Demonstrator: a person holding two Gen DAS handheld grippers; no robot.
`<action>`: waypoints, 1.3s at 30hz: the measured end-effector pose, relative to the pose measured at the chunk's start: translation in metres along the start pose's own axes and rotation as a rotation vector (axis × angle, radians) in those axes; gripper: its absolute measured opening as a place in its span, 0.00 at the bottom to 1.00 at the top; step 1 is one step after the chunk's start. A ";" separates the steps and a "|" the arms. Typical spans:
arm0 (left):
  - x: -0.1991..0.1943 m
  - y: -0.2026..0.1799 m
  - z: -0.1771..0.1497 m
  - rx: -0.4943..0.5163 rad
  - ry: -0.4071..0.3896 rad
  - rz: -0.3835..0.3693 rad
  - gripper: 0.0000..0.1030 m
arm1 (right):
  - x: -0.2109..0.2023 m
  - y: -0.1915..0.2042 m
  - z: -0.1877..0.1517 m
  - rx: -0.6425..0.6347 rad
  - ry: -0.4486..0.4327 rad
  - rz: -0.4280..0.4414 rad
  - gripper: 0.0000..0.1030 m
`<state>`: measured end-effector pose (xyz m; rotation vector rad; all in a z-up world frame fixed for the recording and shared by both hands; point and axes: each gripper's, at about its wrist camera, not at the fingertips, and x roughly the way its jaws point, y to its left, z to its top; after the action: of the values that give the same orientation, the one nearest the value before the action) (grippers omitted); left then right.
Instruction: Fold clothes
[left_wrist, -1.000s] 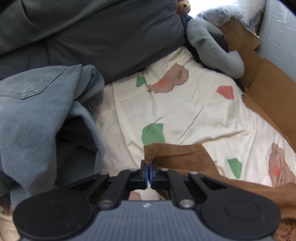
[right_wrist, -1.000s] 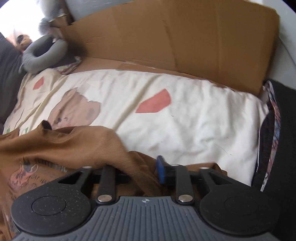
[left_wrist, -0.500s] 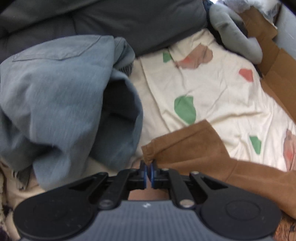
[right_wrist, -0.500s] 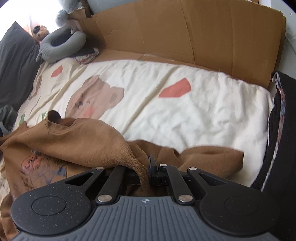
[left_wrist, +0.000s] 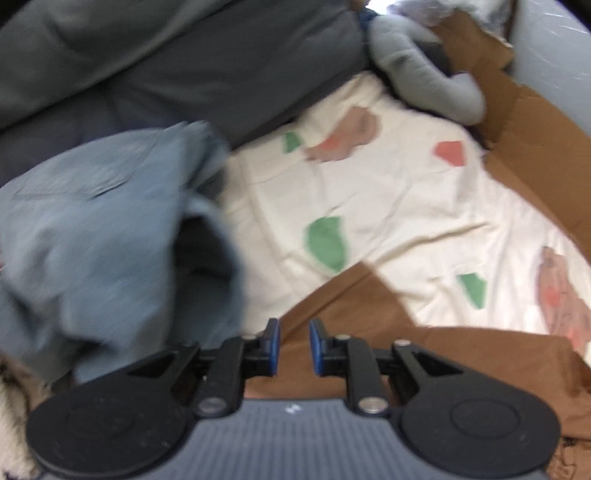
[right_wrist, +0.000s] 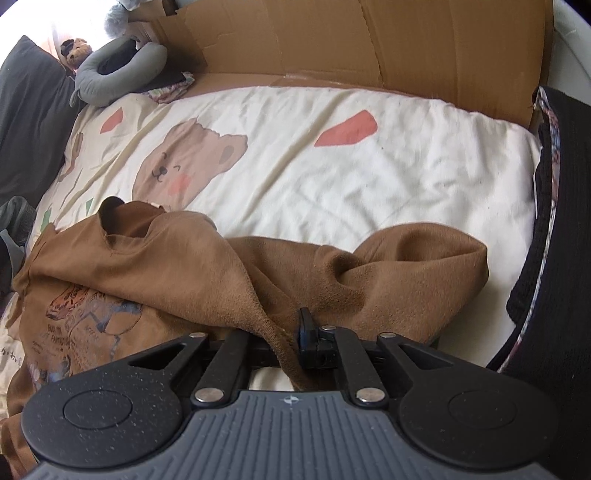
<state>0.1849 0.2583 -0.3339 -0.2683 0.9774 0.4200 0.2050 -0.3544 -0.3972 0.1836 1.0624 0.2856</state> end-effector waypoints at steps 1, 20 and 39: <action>0.002 -0.008 0.005 0.017 -0.002 -0.019 0.19 | -0.001 0.001 -0.001 0.000 0.004 0.004 0.07; 0.076 -0.114 0.007 0.262 0.094 -0.224 0.44 | -0.040 0.011 0.004 0.023 -0.004 0.117 0.42; 0.104 -0.129 -0.015 0.400 0.157 -0.258 0.57 | 0.048 0.048 0.060 -0.031 0.064 0.158 0.42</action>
<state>0.2841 0.1608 -0.4250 -0.0626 1.1400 -0.0367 0.2726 -0.2948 -0.3948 0.2321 1.1077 0.4524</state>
